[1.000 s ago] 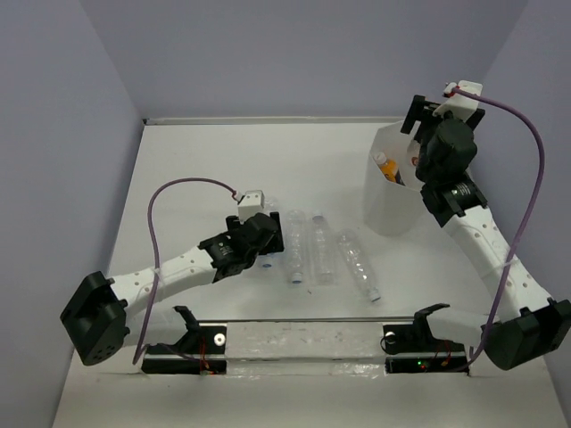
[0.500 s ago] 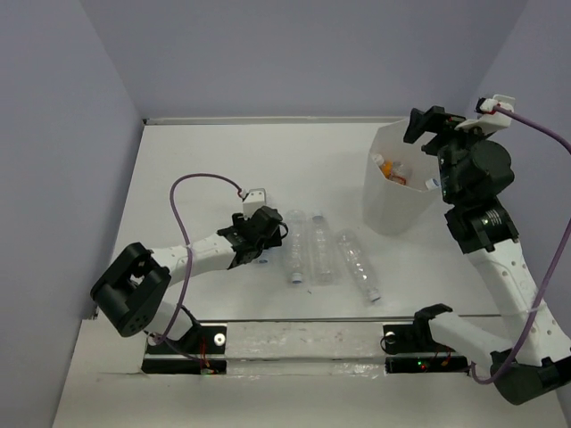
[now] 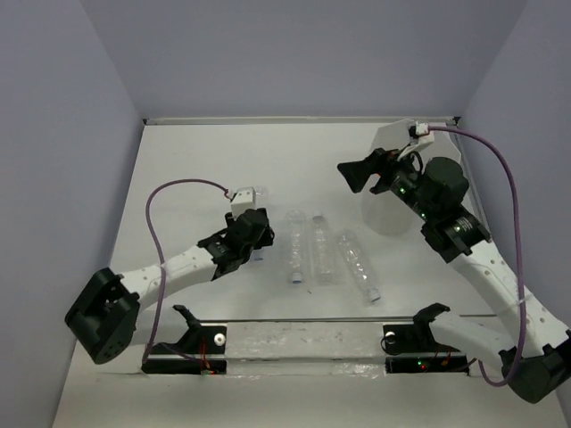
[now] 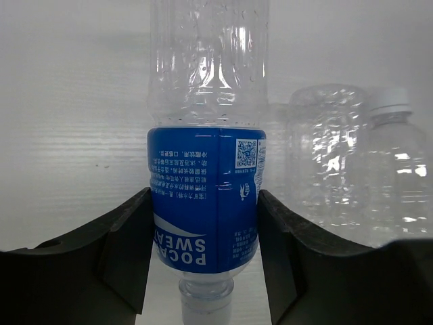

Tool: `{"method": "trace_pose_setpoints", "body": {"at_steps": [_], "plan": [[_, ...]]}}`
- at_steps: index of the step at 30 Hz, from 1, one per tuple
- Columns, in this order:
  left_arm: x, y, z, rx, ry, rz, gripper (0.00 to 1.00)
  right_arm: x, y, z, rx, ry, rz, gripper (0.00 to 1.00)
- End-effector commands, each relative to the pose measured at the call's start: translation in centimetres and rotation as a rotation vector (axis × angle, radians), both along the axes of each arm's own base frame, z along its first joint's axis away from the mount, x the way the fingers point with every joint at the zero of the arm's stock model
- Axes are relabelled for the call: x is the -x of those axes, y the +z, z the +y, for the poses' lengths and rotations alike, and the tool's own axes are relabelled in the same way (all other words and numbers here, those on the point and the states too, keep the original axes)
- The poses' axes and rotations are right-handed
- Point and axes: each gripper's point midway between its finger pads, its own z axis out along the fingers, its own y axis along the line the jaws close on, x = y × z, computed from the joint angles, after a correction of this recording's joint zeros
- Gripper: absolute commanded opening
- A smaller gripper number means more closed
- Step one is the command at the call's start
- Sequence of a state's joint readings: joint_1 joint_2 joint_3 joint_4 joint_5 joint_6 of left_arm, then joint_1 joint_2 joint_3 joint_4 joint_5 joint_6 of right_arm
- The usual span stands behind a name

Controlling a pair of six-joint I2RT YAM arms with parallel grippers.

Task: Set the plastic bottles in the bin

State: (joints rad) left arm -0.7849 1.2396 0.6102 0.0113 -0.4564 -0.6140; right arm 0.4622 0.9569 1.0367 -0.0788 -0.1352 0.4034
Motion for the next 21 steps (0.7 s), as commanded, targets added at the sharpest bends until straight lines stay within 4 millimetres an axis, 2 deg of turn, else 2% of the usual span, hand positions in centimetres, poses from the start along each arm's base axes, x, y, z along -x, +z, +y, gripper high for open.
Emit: {"method": "trace_pose_setpoints", "body": {"at_steps": [1,4,5,8,10,12,16,21], "plan": [[-0.5,7.8,0.4,0.145,0.007,-0.203,0.46,3.0,1.4,6.9,-0.100,0.257,-0.017,0.99],[0.3,10.2,0.1,0.215,-0.040,-0.261,0.46,3.6,1.0,9.7,-0.135,0.320,0.008,1.00],[1.0,11.8,-0.3,0.273,-0.080,-0.295,0.46,3.9,0.5,11.5,-0.133,0.356,0.022,1.00],[2.2,13.8,-1.0,0.370,-0.159,-0.359,0.46,3.6,-0.6,13.6,-0.120,0.359,0.055,1.00],[3.7,16.2,-1.5,0.468,-0.239,-0.435,0.46,3.1,-1.9,14.9,-0.112,0.354,0.090,1.00],[4.8,16.7,-2.3,0.514,-0.314,-0.459,0.46,2.8,-2.6,15.6,-0.115,0.361,0.111,1.00],[6.7,18.3,-3.5,0.590,-0.441,-0.505,0.46,3.3,-2.9,17.2,-0.130,0.434,0.126,1.00],[8.4,19.5,-5.7,0.645,-0.596,-0.504,0.46,2.9,-3.4,17.9,-0.138,0.437,0.144,1.00]]}}
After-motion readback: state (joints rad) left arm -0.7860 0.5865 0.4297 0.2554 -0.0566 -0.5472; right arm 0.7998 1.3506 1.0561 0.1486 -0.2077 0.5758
